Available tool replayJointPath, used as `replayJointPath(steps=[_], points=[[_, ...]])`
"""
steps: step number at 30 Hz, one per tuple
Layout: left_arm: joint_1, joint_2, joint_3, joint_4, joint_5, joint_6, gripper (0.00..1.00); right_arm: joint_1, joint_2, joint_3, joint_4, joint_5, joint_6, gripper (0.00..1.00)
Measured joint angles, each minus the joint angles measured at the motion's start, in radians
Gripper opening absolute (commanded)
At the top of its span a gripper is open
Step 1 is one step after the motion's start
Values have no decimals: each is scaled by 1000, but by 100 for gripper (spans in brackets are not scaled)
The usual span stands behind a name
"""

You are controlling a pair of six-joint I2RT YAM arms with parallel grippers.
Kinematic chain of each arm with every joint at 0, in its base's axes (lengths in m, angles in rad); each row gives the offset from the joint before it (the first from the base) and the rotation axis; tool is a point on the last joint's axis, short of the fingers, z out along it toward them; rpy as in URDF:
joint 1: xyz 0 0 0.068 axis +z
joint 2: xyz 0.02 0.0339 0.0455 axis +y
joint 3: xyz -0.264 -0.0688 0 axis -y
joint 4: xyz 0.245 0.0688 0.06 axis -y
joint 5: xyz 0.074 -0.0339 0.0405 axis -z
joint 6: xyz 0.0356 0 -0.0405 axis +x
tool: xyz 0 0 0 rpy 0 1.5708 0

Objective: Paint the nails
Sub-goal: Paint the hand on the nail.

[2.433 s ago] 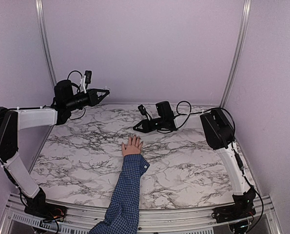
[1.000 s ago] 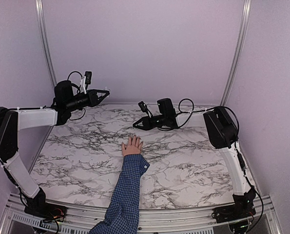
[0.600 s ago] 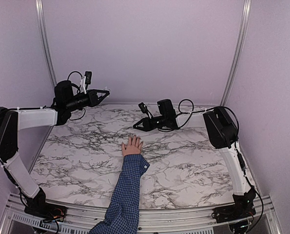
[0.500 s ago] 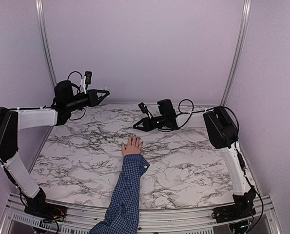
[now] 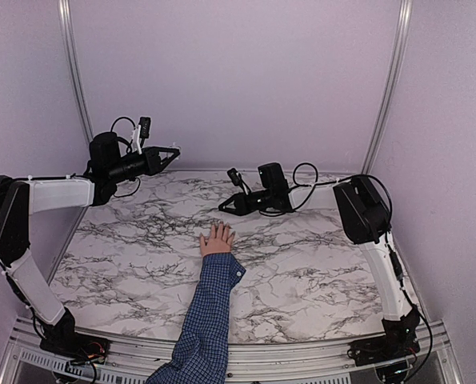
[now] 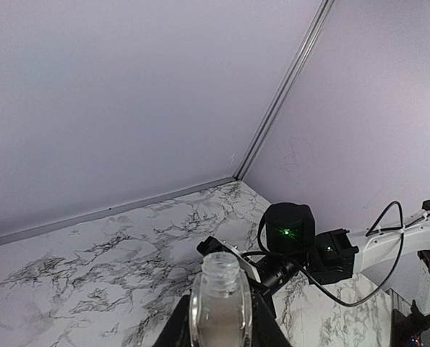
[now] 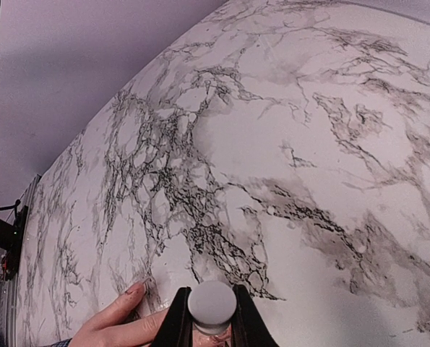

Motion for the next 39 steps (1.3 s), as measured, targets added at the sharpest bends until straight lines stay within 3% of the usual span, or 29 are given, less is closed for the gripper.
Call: replayJointPath(steps=[39], points=[[0, 0, -7, 0, 0, 0, 0, 2, 27, 0, -1, 8, -1, 0]])
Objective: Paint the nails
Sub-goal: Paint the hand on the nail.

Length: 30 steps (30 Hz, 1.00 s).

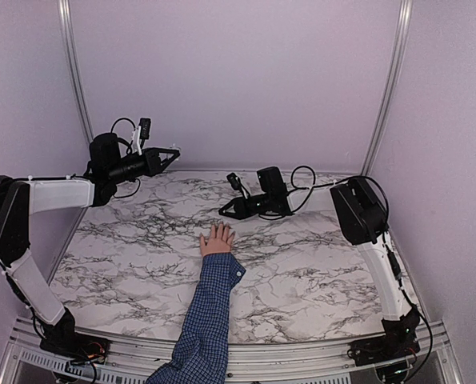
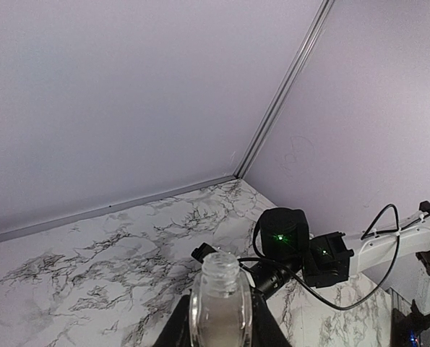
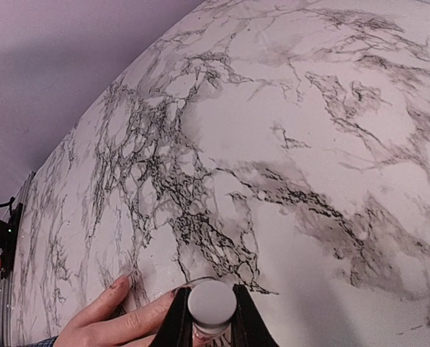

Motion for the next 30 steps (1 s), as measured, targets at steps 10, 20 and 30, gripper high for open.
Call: replayJointPath(steps=[10, 20, 30], points=[[0, 0, 0, 0, 0, 0, 0, 0, 1, 0, -8, 22, -3, 0], [0, 0, 0, 0, 0, 0, 0, 0, 2, 0, -16, 42, -3, 0], [0, 0, 0, 0, 0, 0, 0, 0, 9, 6, -19, 50, -3, 0]])
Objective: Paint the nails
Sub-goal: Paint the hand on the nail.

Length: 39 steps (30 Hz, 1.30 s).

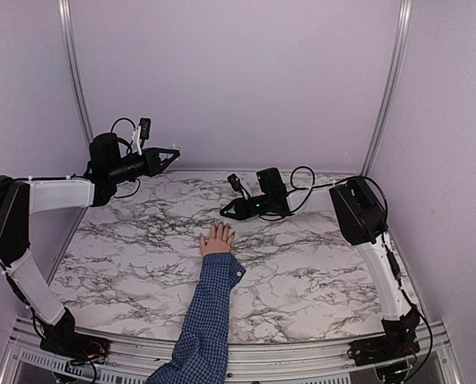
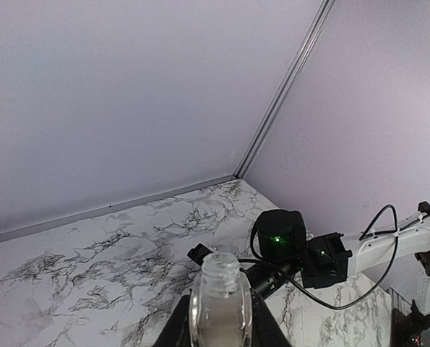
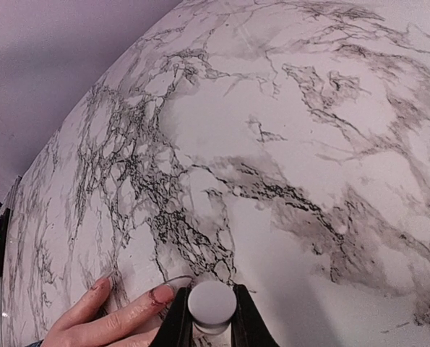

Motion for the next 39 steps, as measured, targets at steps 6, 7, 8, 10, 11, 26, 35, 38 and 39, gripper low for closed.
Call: replayJointPath(steps=[6, 7, 8, 10, 11, 26, 35, 38, 39], points=[[1, 0, 0, 0, 0, 0, 0, 0, 13, 13, -2, 3, 0, 0], [2, 0, 0, 0, 0, 0, 0, 0, 14, 13, -2, 4, 0, 0], [3, 0, 0, 0, 0, 0, 0, 0, 15, 14, -2, 5, 0, 0], [4, 0, 0, 0, 0, 0, 0, 0, 18, 16, -2, 6, 0, 0], [4, 0, 0, 0, 0, 0, 0, 0, 20, 17, -2, 7, 1, 0], [12, 21, 0, 3, 11, 0, 0, -2, 29, 30, -2, 9, 6, 0], [12, 21, 0, 4, 11, 0, 0, -7, 29, 30, 14, -2, 13, 0], [12, 21, 0, 4, 11, 0, 0, -7, 29, 30, 19, -3, 19, 0], [12, 21, 0, 4, 11, 0, 0, -8, 29, 30, 21, -4, 19, 0]])
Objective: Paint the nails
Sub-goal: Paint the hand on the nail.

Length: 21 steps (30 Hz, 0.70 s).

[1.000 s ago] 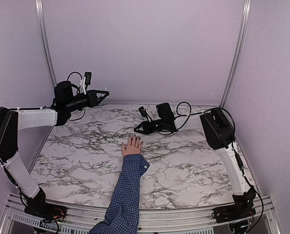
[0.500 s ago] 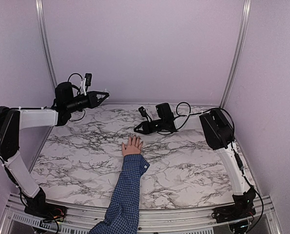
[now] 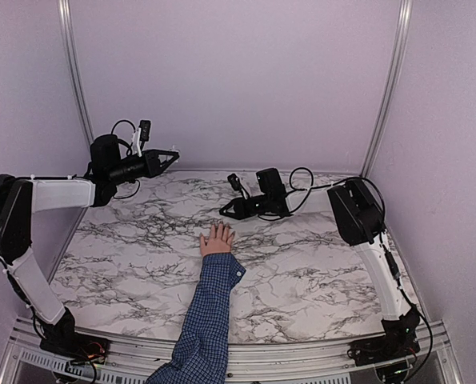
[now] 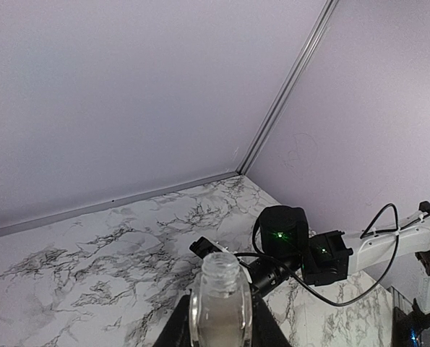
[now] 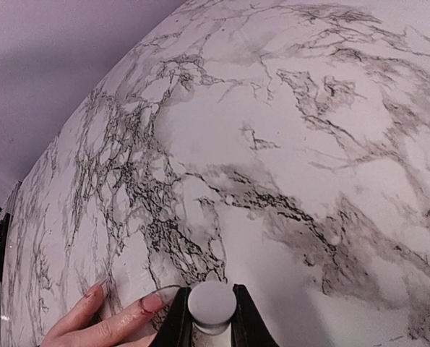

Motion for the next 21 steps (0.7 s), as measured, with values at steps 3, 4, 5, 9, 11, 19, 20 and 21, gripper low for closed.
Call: replayJointPath(steps=[3, 4, 5, 9, 11, 19, 20, 21], points=[[0, 0, 0, 0, 0, 0, 0, -1, 0, 0, 0, 0, 0, 0], [1, 0, 0, 0, 0, 0, 0, -2, 0, 0, 0, 0, 0, 0], [1, 0, 0, 0, 0, 0, 0, -2, 0, 0, 0, 1, 0, 0], [2, 0, 0, 0, 0, 0, 0, -5, 0, 0, 0, 2, 0, 0], [2, 0, 0, 0, 0, 0, 0, -6, -2, 0, 0, 3, -1, 0], [2, 0, 0, 0, -1, 0, 0, -15, -37, -2, -8, 18, -21, 0], [2, 0, 0, 0, -1, 0, 0, -17, -44, -3, -8, 19, -23, 0], [2, 0, 0, 0, -1, 0, 0, -18, -51, -3, -8, 20, -24, 0]])
